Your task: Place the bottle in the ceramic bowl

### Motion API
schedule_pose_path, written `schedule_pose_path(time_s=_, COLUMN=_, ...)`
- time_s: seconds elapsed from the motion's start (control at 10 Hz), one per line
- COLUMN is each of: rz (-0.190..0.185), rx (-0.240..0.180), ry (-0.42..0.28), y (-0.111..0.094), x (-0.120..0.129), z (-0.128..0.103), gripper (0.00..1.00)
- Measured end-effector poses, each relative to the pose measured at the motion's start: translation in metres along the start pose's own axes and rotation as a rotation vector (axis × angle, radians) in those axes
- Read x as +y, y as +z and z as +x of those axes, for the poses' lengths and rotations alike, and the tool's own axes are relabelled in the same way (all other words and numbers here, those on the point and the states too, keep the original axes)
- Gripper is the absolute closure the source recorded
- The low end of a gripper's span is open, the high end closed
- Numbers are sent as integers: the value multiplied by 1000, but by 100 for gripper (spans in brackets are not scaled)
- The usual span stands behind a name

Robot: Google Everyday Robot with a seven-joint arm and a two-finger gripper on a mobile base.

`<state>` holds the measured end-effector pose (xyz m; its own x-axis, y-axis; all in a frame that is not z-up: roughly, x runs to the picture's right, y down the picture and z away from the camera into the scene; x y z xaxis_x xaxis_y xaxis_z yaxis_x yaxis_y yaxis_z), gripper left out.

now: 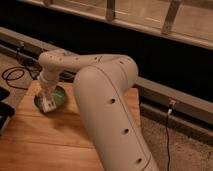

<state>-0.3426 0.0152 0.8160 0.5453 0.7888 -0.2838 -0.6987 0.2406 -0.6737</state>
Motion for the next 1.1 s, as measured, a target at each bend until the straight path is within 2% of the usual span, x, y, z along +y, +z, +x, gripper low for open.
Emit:
schedule_pose_path(time_s=0.1, rz=5, rx=-1, ry=1, y=-1, x=-2, z=1, gripper=56)
schedule_pose_path(time_s=0.3, rz=-3, rx=-9, ry=36, y=2, x=-10, z=4, gripper=38)
schedule_pose_path(time_s=0.5, rz=-20, rx=-6, ry=57, y=18, x=-32, z=0, gripper=21)
schedule_pose_path(time_s=0.8, rz=-63, rx=-2, ry=65, y=52, x=-43, z=-20, gripper=20)
schedule_pose_path(time_s=1.1, rz=-75, rx=16, ry=38, y=64, x=-30, z=-34, gripper=20)
